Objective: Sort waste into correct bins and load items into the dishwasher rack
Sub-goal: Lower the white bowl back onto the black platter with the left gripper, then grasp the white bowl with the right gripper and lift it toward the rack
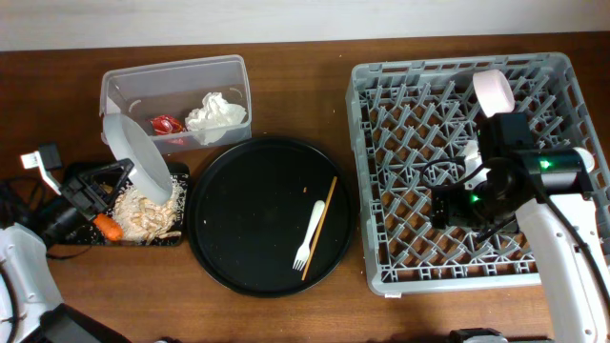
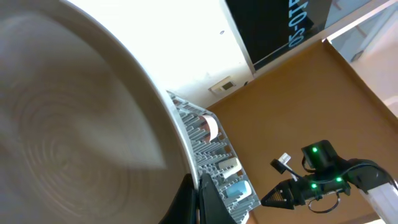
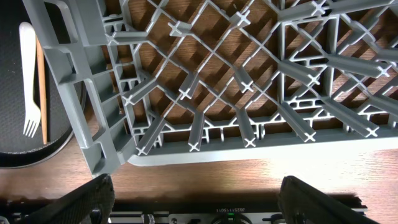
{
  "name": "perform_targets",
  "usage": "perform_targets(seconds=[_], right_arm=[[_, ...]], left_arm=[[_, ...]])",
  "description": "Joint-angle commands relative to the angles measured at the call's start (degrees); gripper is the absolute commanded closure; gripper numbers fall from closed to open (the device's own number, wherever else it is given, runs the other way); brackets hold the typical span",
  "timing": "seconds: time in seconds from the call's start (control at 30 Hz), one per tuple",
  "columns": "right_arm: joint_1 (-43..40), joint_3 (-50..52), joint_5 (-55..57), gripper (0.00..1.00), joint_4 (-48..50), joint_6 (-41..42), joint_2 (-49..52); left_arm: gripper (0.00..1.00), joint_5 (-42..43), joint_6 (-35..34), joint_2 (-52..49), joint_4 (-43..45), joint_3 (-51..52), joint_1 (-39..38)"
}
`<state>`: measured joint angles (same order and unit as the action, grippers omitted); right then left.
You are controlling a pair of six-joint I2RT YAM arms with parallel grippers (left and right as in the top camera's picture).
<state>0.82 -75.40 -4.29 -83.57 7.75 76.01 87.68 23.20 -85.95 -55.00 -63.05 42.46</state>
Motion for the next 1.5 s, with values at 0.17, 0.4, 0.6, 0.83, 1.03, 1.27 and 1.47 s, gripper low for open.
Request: perform_targets(seconds=[0.17, 0.4, 0.6, 0.83, 1.03, 1.27, 1.47], right_arm=[[-0.4, -0.7, 0.5, 0.11, 0.0, 0.0, -0.4], [-0.4, -0.7, 0.5, 0.11, 0.0, 0.0, -0.4], [-0.4, -0.7, 0.5, 0.11, 0.0, 0.0, -0.4], [-0.4, -0.7, 0.5, 0.11, 0.0, 0.0, -0.4], [5.4, -0.7, -12.5, 0.07, 7.6, -7.2, -0.3], [36.1, -0.7, -6.9, 0.04, 34.0, 2.4, 17.7], [40.4, -0.7, -0.2, 0.25, 50.7, 12.8, 37.9]], left_arm=[[1.00, -32.4, -4.6, 9.7, -1.2, -0.9, -26.4], [1.00, -77.7, -23.7, 4.9, 4.0, -0.9, -58.6], [1.00, -78.2, -25.2, -7.7, 8.9, -0.9, -69.5], [0.50, -79.3, -25.2, -8.9, 8.6, -1.2, -72.2], [0.24, -89.6, -34.5, 5.9, -5.4, -3.9, -56.1], [0.03, -88.9, -37.6, 7.1, -10.6, -3.8, -31.9], [0.01, -88.9, -38.2, 7.1, -10.6, -3.8, -28.4]])
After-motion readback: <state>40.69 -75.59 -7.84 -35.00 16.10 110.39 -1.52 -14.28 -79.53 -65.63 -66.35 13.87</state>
